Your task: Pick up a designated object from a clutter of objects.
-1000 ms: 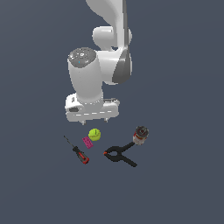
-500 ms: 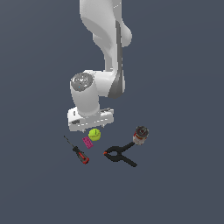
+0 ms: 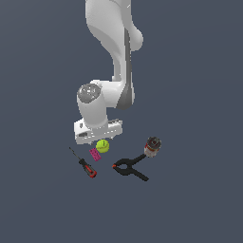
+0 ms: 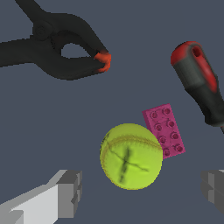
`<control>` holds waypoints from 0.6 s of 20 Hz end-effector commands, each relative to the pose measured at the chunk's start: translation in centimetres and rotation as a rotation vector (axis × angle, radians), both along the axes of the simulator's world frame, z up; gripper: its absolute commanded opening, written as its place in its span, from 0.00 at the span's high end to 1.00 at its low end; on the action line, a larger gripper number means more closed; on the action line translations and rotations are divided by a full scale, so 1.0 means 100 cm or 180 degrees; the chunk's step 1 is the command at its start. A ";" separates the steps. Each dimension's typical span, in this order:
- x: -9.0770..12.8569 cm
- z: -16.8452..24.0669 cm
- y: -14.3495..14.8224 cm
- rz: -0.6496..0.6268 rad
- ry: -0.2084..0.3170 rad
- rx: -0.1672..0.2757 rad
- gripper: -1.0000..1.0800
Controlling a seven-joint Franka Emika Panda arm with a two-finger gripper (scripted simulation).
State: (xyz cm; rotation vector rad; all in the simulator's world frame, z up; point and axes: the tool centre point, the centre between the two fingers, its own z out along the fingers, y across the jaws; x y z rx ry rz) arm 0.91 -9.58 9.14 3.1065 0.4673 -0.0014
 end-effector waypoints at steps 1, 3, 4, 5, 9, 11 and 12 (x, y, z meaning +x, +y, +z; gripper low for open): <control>0.000 -0.004 0.000 0.0000 0.0001 0.0000 0.04; -0.001 -0.011 0.000 0.0002 0.0001 0.0000 0.04; -0.001 -0.015 0.000 0.0004 0.0000 0.0001 0.04; -0.001 -0.020 0.000 0.0004 0.0000 0.0001 0.04; -0.001 -0.040 0.000 0.0009 -0.0001 0.0001 0.04; -0.001 -0.046 0.000 0.0011 -0.0002 0.0001 0.04; -0.001 -0.048 0.000 0.0011 -0.0002 0.0001 0.04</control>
